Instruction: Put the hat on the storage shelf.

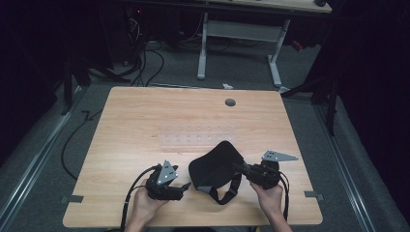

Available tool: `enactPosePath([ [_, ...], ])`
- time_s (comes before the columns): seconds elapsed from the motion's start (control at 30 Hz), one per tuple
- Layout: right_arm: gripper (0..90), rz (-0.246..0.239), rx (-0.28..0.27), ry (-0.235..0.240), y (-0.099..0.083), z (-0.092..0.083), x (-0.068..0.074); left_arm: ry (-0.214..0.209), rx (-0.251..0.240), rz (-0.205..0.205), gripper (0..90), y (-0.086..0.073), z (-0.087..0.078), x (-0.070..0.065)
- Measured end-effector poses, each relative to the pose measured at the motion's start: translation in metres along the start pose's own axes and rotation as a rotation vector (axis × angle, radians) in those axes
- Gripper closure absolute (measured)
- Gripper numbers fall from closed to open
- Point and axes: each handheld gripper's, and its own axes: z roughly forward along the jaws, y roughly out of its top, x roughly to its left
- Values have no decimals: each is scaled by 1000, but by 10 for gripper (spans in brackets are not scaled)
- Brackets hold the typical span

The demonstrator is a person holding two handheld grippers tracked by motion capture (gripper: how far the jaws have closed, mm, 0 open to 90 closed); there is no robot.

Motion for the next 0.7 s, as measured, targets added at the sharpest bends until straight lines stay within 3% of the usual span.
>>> enactPosePath([
  [0.2, 849, 16, 4, 11, 0, 3, 0, -28, -1, 17, 267, 2, 4, -10],
  [0.5, 848, 27, 11, 18, 0, 7, 2, -33, 7, 49, 287, 2, 9, -15],
  [0.63, 848, 28, 14, 19, 1, 7, 2, -26, -11, 46, 321, 3, 9, -16],
  [0.7, 848, 23, 14, 20, 1, 8, 3, -26, -26, 63, 338, 4, 7, -17],
])
